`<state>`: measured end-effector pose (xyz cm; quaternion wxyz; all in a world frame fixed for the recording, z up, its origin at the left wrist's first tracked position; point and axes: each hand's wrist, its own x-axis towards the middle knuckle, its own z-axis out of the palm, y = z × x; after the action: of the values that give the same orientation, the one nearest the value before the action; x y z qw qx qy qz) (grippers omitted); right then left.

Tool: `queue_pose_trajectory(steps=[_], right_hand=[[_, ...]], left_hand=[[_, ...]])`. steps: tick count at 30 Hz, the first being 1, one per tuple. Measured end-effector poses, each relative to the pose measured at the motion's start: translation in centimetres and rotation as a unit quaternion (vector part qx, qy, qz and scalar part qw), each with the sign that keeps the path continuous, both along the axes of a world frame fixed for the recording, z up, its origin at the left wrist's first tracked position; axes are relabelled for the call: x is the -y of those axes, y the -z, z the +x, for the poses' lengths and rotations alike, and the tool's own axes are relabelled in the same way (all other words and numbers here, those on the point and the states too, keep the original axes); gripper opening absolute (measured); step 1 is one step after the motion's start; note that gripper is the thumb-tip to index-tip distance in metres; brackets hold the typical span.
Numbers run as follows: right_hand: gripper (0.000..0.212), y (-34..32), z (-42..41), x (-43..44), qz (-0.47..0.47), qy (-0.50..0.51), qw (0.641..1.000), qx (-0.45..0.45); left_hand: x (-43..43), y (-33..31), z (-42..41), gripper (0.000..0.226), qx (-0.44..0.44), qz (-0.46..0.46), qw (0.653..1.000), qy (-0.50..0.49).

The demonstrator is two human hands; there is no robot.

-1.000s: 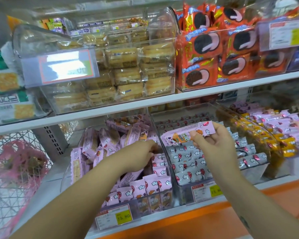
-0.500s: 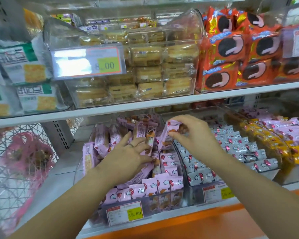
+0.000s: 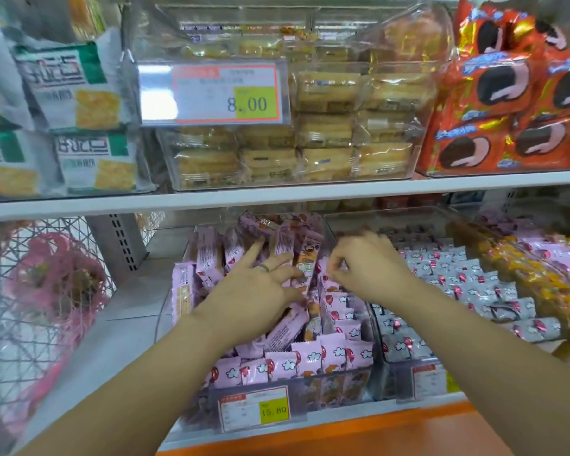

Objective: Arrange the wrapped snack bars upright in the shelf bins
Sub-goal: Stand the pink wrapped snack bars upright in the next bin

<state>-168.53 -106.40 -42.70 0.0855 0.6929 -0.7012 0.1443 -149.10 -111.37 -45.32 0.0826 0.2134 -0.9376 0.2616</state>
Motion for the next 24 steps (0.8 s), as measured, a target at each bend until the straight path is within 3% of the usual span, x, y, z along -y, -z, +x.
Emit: queue_pose_trajectory(steps=[6,8,11,13,17,19,24], right_hand=[[0.027,-0.6,0.2,1.2,0.230,0.001,0.966,-0.115],[0.031,-0.5,0.1,0.9,0.228,-0.009,0.970,-0.088],[0.030,-0.5,0.1,-0.3,0.102,-0.014,0.994,0.017],[0.034,-0.5,0.5,-0.8,0.071,-0.022,0.996,0.058],[0.046,0.2,2.7,-1.0,0.209,-0.048,0.976,-0.049],[0.052,0.5,3.4,-0.6,0.234,-0.054,0.967,-0.079],[0.060,-0.3,3.8,0.3,0.271,-0.033,0.962,-0.030]], left_hand=[[-0.1,0.2,0.0,0.030,-0.034,-0.020,0.999,-0.003],[-0.2,0.0,0.2,0.027,-0.044,-0.021,0.999,-0.015],[-0.6,-0.1,0.8,0.034,-0.074,0.007,0.997,-0.037],[-0.8,-0.1,1.3,0.041,-0.080,0.025,0.994,-0.076],[-1.2,-0.3,1.1,0.051,-0.118,0.023,0.983,-0.141],[-0.9,-0.3,1.1,0.051,-0.138,0.039,0.974,-0.176],[-0.6,-0.4,1.1,0.041,-0.223,0.072,0.960,-0.152]])
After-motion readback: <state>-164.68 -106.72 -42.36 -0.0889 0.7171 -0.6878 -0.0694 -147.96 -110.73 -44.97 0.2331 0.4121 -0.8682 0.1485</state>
